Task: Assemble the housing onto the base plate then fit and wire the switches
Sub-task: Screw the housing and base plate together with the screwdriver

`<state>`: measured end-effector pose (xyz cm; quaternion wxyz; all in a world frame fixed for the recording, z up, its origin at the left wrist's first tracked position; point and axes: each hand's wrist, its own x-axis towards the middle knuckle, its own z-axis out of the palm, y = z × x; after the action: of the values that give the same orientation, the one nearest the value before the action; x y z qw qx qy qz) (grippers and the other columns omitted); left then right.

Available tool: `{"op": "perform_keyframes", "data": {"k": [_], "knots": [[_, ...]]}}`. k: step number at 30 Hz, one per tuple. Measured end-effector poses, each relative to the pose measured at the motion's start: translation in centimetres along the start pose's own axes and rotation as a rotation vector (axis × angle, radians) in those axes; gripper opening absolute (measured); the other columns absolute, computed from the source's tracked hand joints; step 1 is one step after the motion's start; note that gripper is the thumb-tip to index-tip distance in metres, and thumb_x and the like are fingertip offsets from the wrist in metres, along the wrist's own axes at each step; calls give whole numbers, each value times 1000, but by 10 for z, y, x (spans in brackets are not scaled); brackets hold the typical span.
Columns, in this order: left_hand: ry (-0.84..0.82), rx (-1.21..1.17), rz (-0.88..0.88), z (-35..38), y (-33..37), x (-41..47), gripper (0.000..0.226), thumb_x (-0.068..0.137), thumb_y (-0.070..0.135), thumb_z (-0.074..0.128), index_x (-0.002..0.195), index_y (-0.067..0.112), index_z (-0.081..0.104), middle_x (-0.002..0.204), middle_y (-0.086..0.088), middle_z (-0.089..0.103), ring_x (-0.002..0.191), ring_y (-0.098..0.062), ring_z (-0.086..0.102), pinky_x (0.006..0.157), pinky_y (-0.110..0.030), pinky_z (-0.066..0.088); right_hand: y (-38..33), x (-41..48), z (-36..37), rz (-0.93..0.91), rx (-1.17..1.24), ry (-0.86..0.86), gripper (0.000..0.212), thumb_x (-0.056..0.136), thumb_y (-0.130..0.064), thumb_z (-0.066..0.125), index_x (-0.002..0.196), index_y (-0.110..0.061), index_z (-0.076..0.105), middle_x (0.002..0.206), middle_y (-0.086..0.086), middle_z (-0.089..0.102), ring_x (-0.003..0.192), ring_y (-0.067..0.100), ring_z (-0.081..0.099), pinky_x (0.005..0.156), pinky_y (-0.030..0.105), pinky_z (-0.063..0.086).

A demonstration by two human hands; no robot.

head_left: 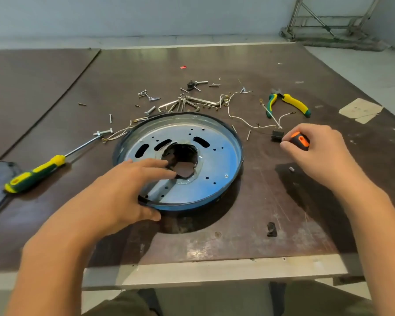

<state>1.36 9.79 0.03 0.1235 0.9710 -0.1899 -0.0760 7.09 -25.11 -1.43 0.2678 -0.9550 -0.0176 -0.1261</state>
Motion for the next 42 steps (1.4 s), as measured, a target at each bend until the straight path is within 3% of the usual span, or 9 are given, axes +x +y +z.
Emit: {"op": "perform_keyframes", "data": {"k": [4, 9, 14, 17, 21, 27, 30, 34, 42], "knots": [[134, -76, 73, 5, 0, 5, 50, 68, 32, 89, 115, 34, 73, 139, 14, 57, 125, -10, 56, 102, -37, 49, -4, -3, 1, -78, 66, 30, 4, 92, -25, 68, 93, -27, 65, 93, -3, 63, 89, 18, 57, 77, 30, 42], [559, -30, 206, 23, 30, 12, 27, 81, 40, 73, 98, 20, 78, 98, 5, 76, 88, -17, 72, 72, -41, 58, -22, -11, 6, -189, 177, -4, 2, 94, -28, 66, 95, -29, 64, 90, -11, 65, 86, 8, 60, 69, 18, 45], [877, -571, 181, 17, 44, 12, 18, 81, 40, 79, 83, 23, 73, 62, 5, 58, 57, -5, 49, 53, -24, 42, -48, -20, 4, -229, 555, -17, 3, 94, -18, 66, 91, -19, 66, 80, 7, 69, 64, 31, 61, 50, 31, 48], [1015, -883, 63, 9, 46, 14, 28, 87, 38, 73, 86, 11, 70, 73, -20, 59, 62, -32, 49, 56, -42, 48, -66, -31, 0, -263, 807, -31, 3, 94, -24, 67, 92, -22, 66, 86, 21, 69, 60, 36, 58, 41, 35, 44], [1025, -1095, 22, 8, 45, 14, 26, 92, 32, 68, 103, 9, 71, 89, -27, 66, 76, -45, 60, 67, -48, 56, -84, -42, 8, -365, 888, -110, 8, 94, -20, 66, 94, -28, 68, 92, 24, 69, 48, 20, 51, 42, 30, 43], [997, -1447, 26, 5, 44, 14, 22, 92, 27, 66, 104, 8, 69, 88, -4, 74, 80, -16, 70, 71, -26, 57, -102, -56, 26, -444, 966, -233, 3, 91, -11, 69, 94, -12, 68, 98, 4, 75, 55, -3, 58, 54, 5, 41], [1024, -1535, -21, 4, 41, 14, 24, 89, 28, 69, 102, 8, 69, 87, -1, 73, 81, -14, 69, 74, -26, 57, -106, -58, 34, -460, 940, -185, 5, 91, -11, 70, 96, -9, 71, 76, -17, 69, 50, -2, 52, 54, 3, 35], [1052, -1453, -14, 6, 41, 17, 22, 90, 27, 69, 101, 7, 70, 85, -2, 72, 79, -15, 67, 74, -26, 57, -108, -55, 44, -371, 999, -61, 9, 92, -15, 70, 96, -8, 71, 56, -22, 56, 44, 0, 50, 50, 4, 34], [1056, -1062, 25, 18, 57, 22, 27, 96, 36, 61, 86, 11, 67, 71, -5, 63, 62, -16, 56, 54, -26, 49, -111, -56, 47, -272, 1034, 80, 5, 88, -14, 73, 89, -14, 69, 58, -17, 56, 45, 3, 49, 49, 11, 37]]}}
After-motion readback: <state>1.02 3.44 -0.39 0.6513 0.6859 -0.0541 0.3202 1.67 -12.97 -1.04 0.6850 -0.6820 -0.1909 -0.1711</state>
